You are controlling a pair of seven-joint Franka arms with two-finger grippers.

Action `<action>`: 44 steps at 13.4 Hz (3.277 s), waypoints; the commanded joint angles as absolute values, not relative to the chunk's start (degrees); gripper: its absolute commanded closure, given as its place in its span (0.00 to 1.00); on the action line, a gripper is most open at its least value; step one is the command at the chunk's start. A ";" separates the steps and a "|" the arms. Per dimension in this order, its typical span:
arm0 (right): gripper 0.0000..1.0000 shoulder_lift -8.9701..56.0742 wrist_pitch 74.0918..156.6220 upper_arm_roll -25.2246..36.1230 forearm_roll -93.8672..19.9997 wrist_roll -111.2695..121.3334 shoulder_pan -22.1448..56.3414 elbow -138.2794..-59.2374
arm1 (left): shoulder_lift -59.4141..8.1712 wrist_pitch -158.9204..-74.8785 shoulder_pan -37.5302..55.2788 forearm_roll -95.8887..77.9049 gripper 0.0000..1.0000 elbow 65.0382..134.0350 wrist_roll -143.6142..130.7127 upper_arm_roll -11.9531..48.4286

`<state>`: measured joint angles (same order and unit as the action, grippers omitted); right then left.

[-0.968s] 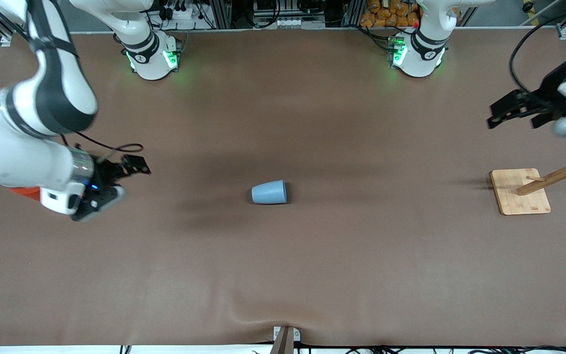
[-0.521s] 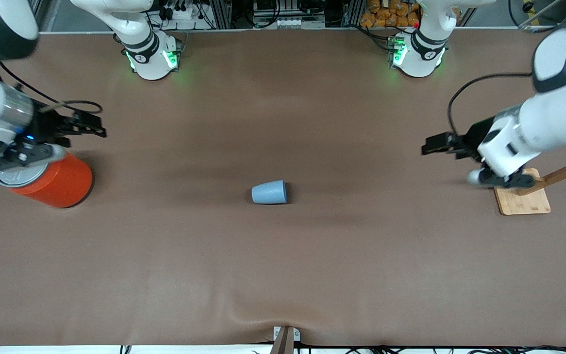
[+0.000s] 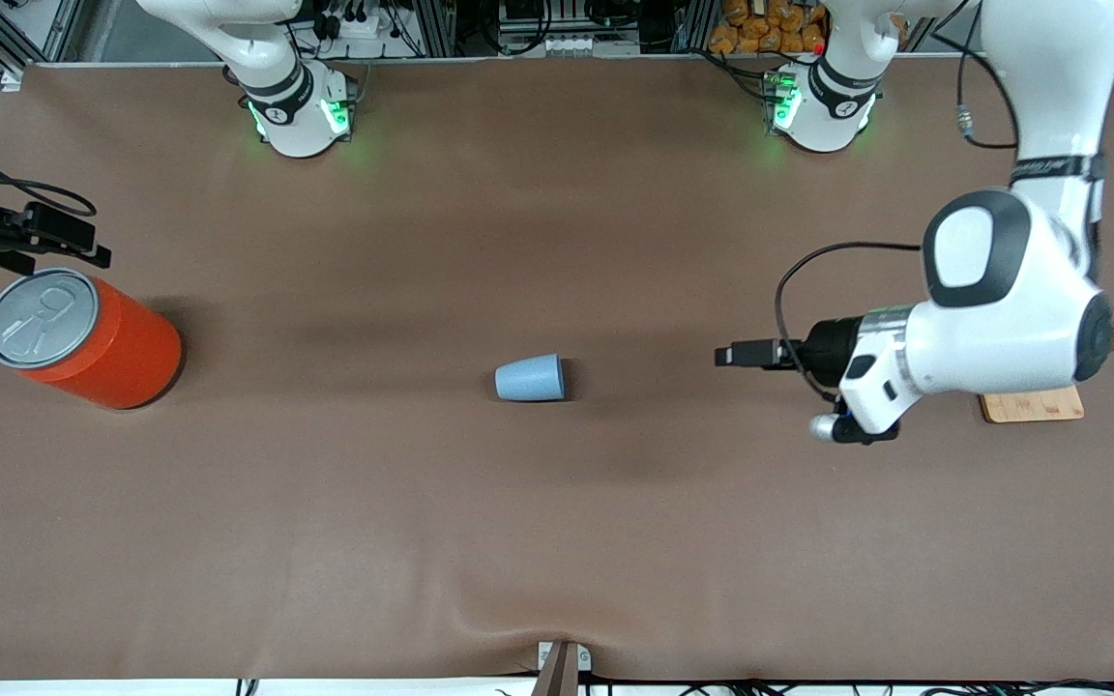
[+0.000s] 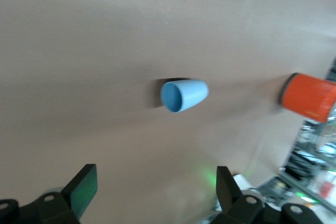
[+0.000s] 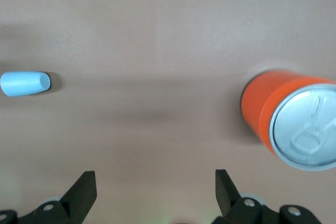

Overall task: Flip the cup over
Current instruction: 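Withdraw the right gripper while the left gripper reaches toward the cup, then grasp the lying cup by its base with the left gripper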

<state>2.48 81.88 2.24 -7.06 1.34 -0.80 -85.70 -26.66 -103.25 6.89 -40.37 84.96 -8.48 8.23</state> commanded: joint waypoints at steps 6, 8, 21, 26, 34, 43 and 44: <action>0.00 -0.34 80.60 1.94 -0.22 -3.62 1.67 -83.50 | -32.95 -104.59 6.59 -57.45 0.00 84.20 -8.61 8.26; 0.00 -0.96 79.72 0.79 4.39 2.25 1.50 -83.50 | -34.80 -105.81 7.03 -64.48 0.00 85.42 -8.53 8.26; 0.00 0.17 83.84 1.05 -2.99 -3.78 -2.37 -84.55 | -41.21 -120.41 15.20 -88.58 0.00 98.43 22.38 8.26; 0.00 0.44 84.11 1.05 -1.58 3.69 -2.29 -84.55 | -42.98 -128.56 20.64 -96.39 0.00 99.23 27.23 8.26; 0.00 0.44 76.29 1.14 0.18 1.15 -2.55 -83.85 | -45.61 -130.51 23.90 -103.17 0.00 98.79 33.83 8.26; 0.00 0.53 79.89 1.14 -1.49 0.97 -2.72 -83.41 | -48.51 -133.33 27.86 -107.40 0.00 95.72 34.89 8.17; 0.00 0.61 80.24 1.23 -1.58 0.97 -2.72 -83.41 | -48.60 -133.33 27.86 -107.32 0.00 95.63 34.89 8.17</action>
